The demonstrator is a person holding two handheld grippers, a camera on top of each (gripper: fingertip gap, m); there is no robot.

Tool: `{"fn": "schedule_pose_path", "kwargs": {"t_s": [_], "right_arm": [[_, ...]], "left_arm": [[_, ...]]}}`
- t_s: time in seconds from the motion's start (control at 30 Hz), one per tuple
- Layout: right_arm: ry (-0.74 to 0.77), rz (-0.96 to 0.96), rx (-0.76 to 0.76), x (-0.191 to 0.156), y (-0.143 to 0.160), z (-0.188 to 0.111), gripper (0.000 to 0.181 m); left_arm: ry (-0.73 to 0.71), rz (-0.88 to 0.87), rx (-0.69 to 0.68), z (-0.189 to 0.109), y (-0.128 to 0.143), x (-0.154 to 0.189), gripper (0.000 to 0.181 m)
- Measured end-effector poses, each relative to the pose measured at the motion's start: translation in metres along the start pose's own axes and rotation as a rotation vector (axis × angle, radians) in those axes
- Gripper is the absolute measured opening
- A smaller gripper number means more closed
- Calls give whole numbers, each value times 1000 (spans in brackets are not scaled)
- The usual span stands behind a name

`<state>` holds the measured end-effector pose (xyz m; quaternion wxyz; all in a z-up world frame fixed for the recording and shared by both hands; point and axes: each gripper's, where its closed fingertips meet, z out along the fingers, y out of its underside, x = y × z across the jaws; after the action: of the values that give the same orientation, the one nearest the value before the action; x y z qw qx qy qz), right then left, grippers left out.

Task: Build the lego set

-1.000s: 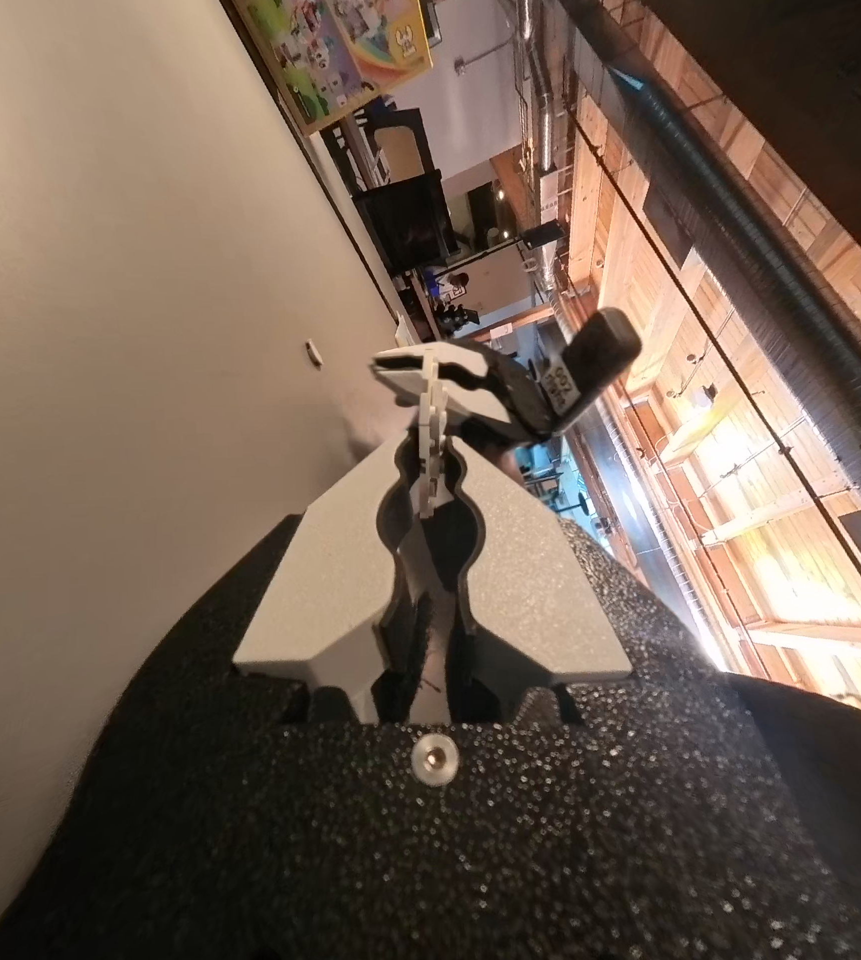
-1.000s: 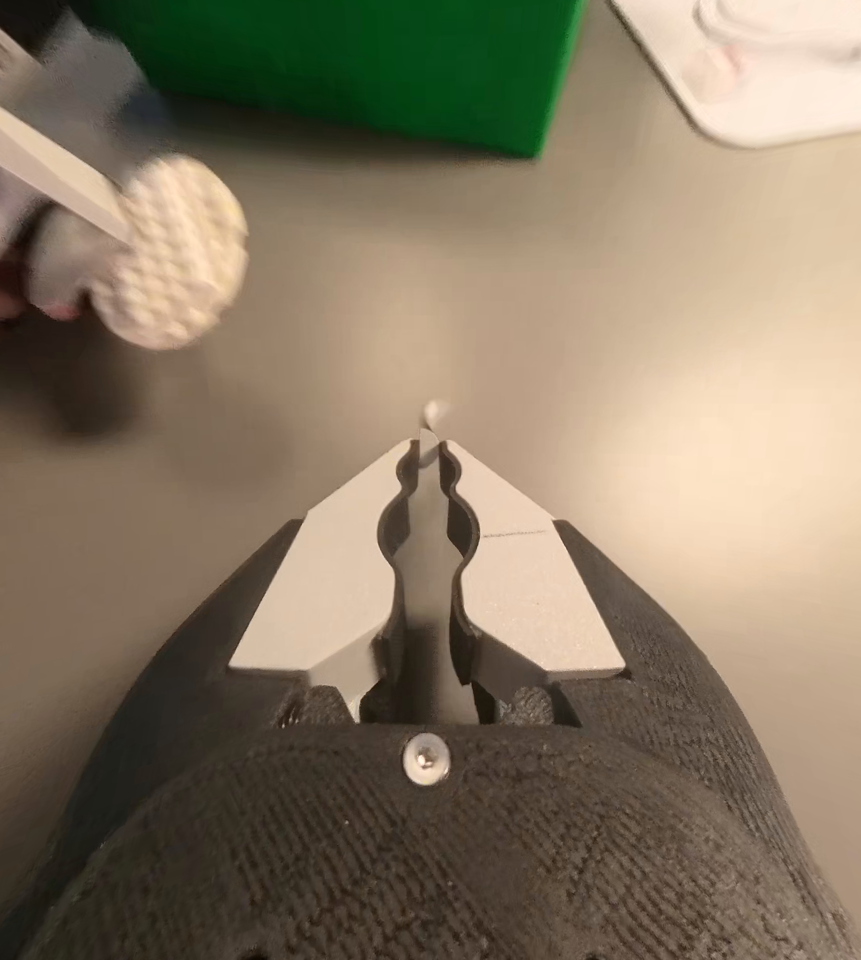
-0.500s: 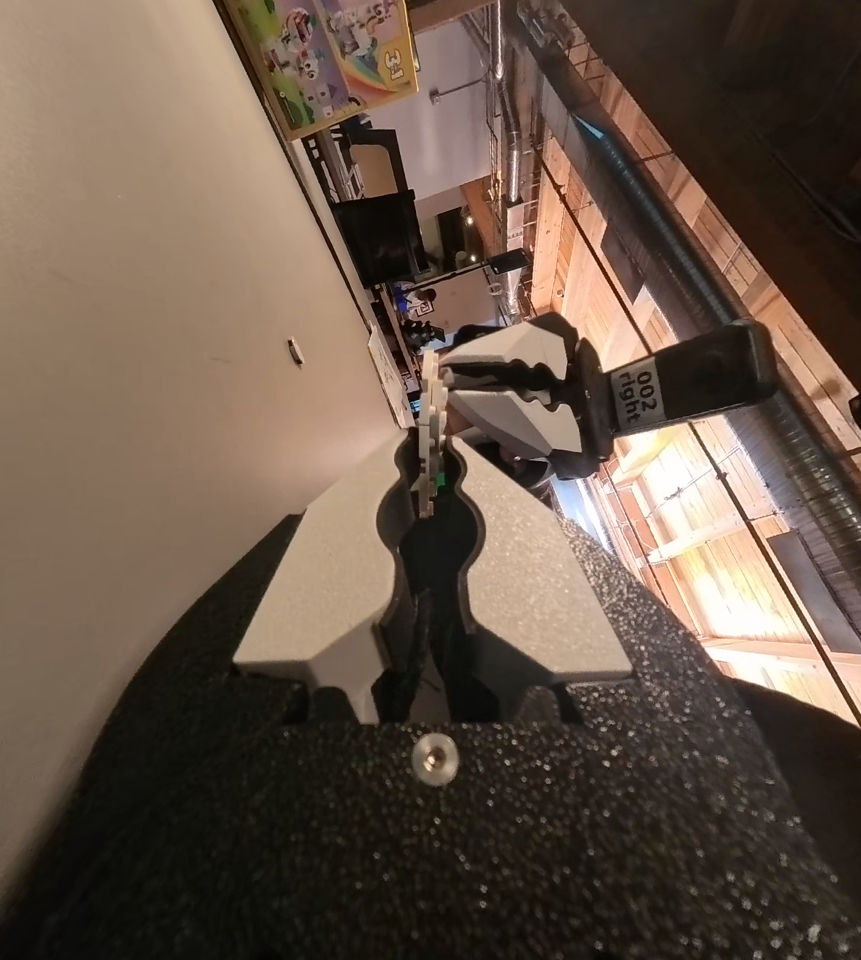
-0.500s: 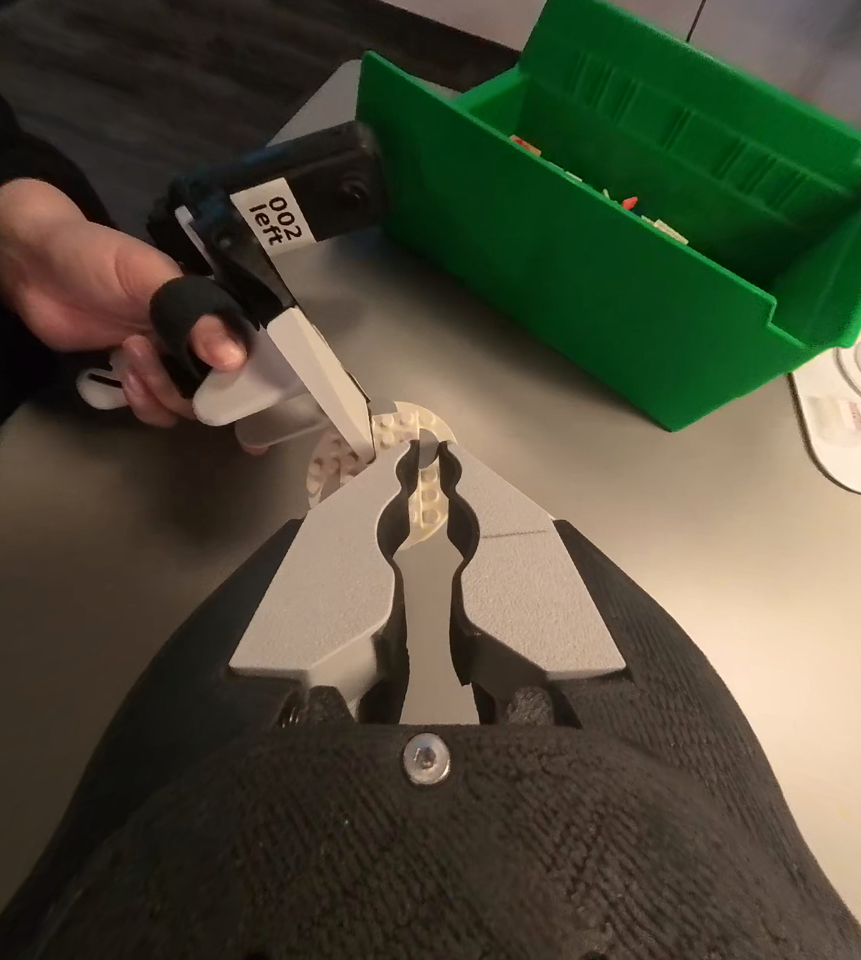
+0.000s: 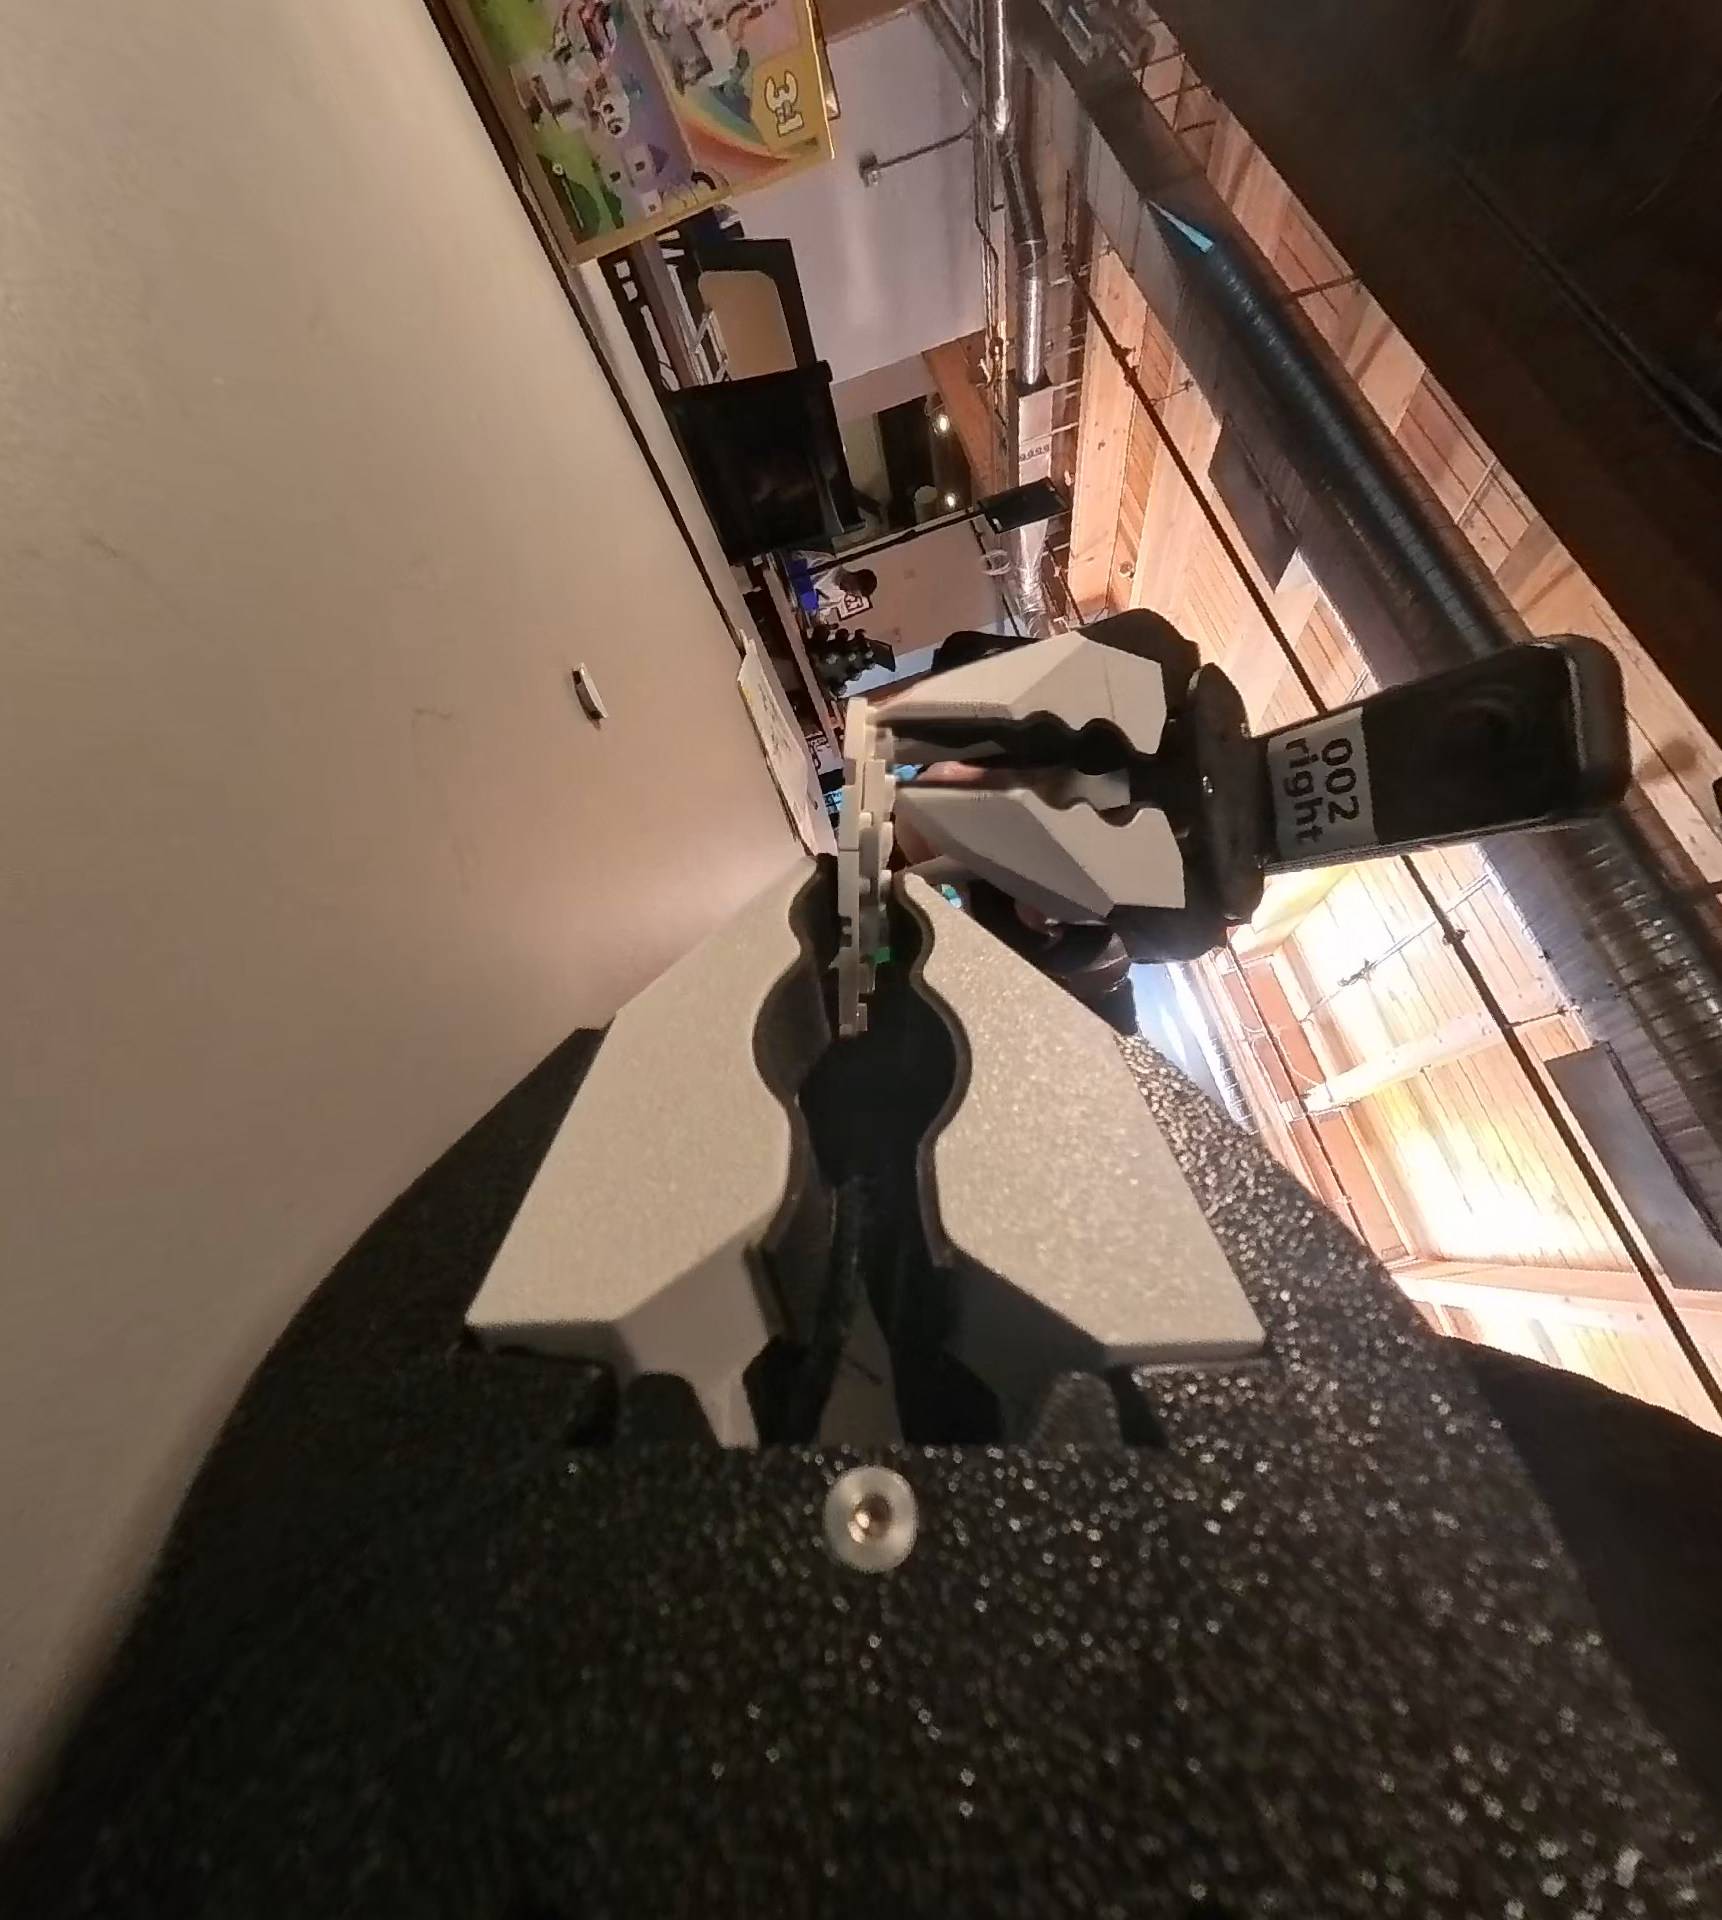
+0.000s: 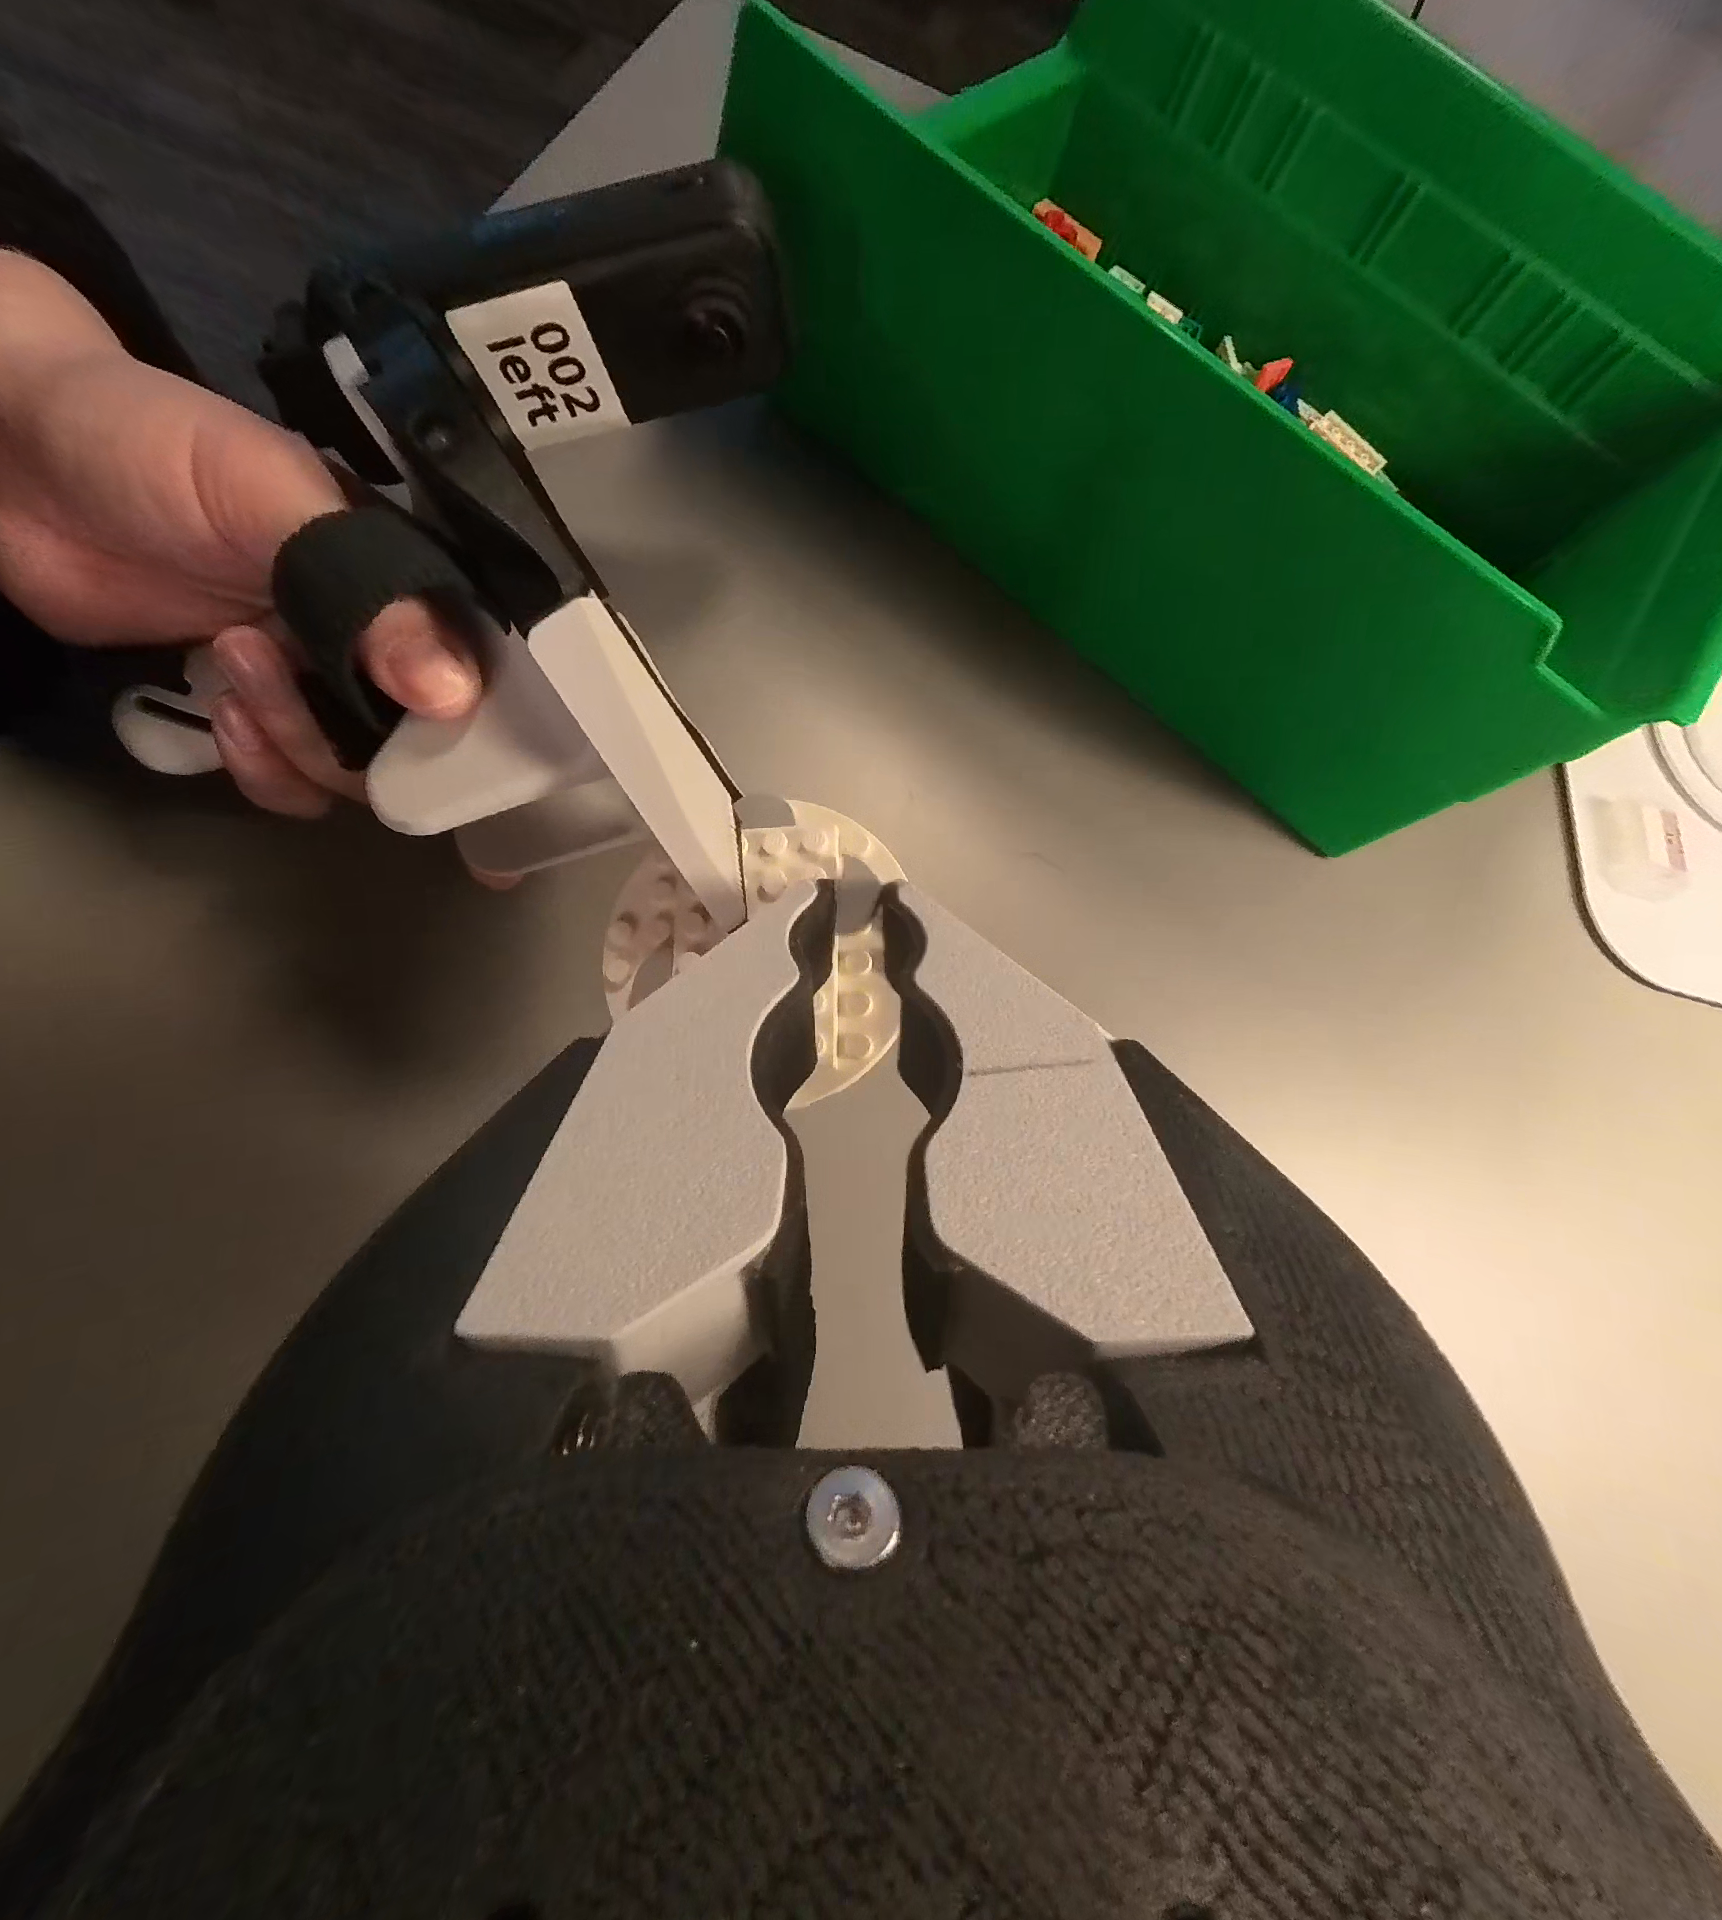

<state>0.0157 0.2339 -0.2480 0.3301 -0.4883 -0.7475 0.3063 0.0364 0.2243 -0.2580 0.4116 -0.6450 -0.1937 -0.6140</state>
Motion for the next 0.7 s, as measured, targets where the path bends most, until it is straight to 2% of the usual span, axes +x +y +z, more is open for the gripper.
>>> {"fn": "schedule_pose_path", "kwargs": {"t_s": [0.7], "right_arm": [[-25,-15,-15,-4,1,-3,11]], "left_arm": [[7,4,-11,0,1,1,5]]}}
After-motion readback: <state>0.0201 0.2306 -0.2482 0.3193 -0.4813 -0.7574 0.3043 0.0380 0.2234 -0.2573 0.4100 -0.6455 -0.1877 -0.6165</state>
